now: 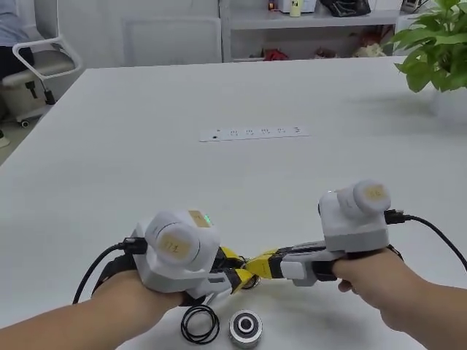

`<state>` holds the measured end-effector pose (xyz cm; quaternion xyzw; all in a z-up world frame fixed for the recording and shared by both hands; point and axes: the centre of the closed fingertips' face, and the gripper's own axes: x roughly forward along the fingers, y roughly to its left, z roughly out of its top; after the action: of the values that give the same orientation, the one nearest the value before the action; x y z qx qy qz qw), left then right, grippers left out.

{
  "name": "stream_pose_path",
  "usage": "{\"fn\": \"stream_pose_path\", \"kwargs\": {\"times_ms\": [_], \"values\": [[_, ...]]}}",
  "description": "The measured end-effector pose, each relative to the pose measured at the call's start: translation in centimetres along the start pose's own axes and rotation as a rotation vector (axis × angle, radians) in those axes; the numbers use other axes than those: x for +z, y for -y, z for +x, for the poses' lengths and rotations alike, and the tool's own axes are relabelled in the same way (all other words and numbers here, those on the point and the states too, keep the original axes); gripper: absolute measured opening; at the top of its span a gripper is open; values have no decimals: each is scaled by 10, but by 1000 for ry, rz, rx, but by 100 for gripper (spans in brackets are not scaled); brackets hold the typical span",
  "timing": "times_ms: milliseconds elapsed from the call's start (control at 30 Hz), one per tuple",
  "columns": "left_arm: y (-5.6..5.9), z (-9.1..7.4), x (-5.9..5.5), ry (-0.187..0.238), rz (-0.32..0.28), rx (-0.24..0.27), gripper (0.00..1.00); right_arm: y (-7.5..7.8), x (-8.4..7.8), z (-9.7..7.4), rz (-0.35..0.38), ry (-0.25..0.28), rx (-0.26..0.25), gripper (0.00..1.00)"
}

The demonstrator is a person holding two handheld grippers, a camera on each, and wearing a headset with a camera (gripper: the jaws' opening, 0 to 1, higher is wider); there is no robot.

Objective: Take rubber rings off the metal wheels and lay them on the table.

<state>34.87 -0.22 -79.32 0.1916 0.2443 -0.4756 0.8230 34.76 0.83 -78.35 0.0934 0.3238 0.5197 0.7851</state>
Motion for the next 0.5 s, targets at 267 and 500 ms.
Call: {"fn": "stream_pose_path", "kwargs": {"times_ms": [267, 500], "values": [[0, 0, 1, 5, 2, -12, 14, 4, -1, -1, -30, -8, -18, 0], [2, -2, 0, -2, 30, -36, 14, 2, -2, -1, -33, -14, -19, 0]]}}
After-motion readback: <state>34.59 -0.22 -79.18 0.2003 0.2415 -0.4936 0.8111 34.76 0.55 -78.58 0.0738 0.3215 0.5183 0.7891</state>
